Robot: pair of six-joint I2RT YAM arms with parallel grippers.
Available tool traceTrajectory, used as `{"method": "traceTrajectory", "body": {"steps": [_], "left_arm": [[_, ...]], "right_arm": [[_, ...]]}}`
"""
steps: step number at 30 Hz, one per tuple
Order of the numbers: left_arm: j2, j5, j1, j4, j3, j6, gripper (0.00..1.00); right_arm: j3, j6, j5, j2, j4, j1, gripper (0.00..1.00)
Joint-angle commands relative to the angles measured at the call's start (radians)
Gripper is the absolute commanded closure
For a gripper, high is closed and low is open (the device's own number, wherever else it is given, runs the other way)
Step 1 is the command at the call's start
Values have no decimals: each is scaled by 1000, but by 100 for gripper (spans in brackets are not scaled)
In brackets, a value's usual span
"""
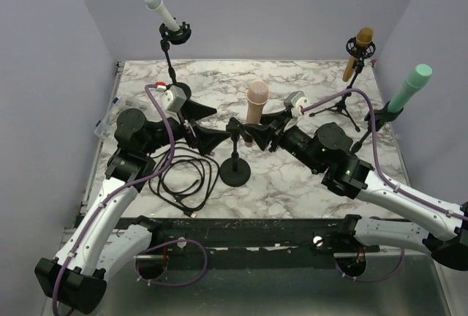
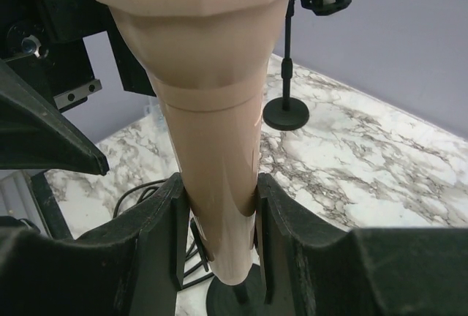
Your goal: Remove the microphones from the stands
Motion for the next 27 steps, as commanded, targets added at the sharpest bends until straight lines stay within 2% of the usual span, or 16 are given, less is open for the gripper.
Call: {"method": "traceTrajectory", "body": {"steps": [1, 6, 12, 18, 24, 27], "left_arm": [[11, 114, -29, 76, -5, 37, 2], [71, 172, -41, 130, -22, 55, 2], [193, 240, -41, 163, 34, 22, 2], [236, 311, -41, 255, -13, 53, 2], [279, 325, -51, 386, -51, 17, 12], [291, 334, -56, 375, -44, 18, 18]], "right_arm": [[-9, 21, -53, -33, -17, 8, 99], [-46, 15, -58, -62, -15, 7, 99], [-59, -5, -78, -79, -3, 6, 99], [-52, -19, -98, -49, 4, 7, 99], [-47, -24, -126, -34, -6, 6, 99], [-49, -25, -119, -33, -6, 2, 99]]}}
